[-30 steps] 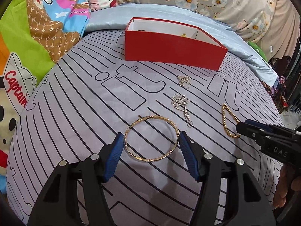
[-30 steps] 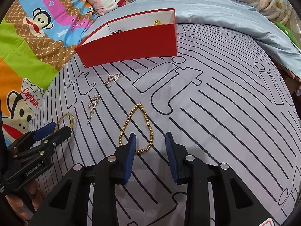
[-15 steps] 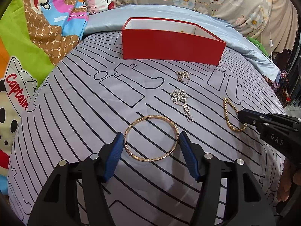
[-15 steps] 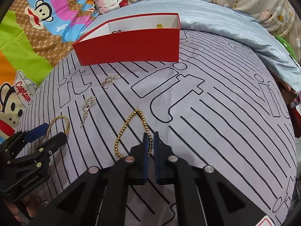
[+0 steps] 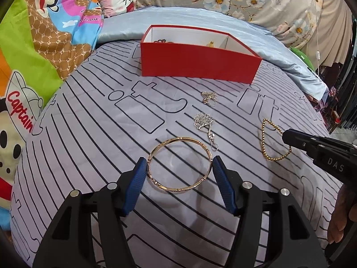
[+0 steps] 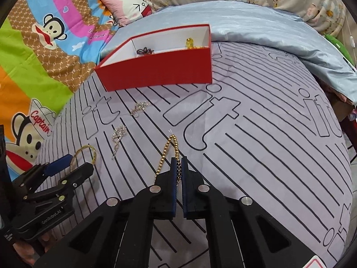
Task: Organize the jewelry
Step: 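Carry the gold bangle and gold chain into the red box and release them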
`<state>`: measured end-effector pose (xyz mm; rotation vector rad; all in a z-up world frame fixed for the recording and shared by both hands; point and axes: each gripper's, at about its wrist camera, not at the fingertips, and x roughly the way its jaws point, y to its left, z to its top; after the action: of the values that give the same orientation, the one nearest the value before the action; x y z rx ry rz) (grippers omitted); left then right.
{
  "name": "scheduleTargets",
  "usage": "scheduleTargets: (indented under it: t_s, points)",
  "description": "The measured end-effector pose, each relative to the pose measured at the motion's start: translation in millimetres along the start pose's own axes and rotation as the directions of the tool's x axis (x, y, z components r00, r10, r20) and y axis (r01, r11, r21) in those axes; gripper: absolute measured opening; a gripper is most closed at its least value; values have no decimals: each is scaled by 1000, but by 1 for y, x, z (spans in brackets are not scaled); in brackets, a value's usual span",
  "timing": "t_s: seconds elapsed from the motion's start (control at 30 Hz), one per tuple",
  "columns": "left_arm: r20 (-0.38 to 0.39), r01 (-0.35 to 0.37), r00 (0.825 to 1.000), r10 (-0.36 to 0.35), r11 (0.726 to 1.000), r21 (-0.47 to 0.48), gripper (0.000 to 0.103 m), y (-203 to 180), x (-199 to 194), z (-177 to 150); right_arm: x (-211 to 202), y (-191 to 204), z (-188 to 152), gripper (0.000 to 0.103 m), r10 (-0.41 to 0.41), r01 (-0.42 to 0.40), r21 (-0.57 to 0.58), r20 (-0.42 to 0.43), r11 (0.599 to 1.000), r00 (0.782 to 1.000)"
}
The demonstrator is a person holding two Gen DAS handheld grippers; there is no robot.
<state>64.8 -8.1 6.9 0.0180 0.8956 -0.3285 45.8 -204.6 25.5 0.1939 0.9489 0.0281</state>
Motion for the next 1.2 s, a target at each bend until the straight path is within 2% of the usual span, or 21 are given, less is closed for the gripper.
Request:
scheduleTargets:
  t_s: [0.23, 0.6, 0.9, 1.2]
  points:
    - [16, 5, 1000, -5, 1000, 7, 58, -8, -15, 19, -23, 2, 14, 4, 32, -33, 7, 51, 999, 998]
    - [76, -5, 997, 5, 1000, 1, 58, -14, -36, 70, -56, 14, 51, 4, 65, -60, -37, 148, 997, 987]
    - [144, -18, 989, 14, 999, 27, 58, -22, -44, 117, -69, 17, 90, 4, 66, -53, -65, 219, 996, 974]
    - [184, -42, 982, 33, 998, 43, 58, -23, -33, 161, -64, 16, 141, 4, 40, -18, -82, 280, 996, 959]
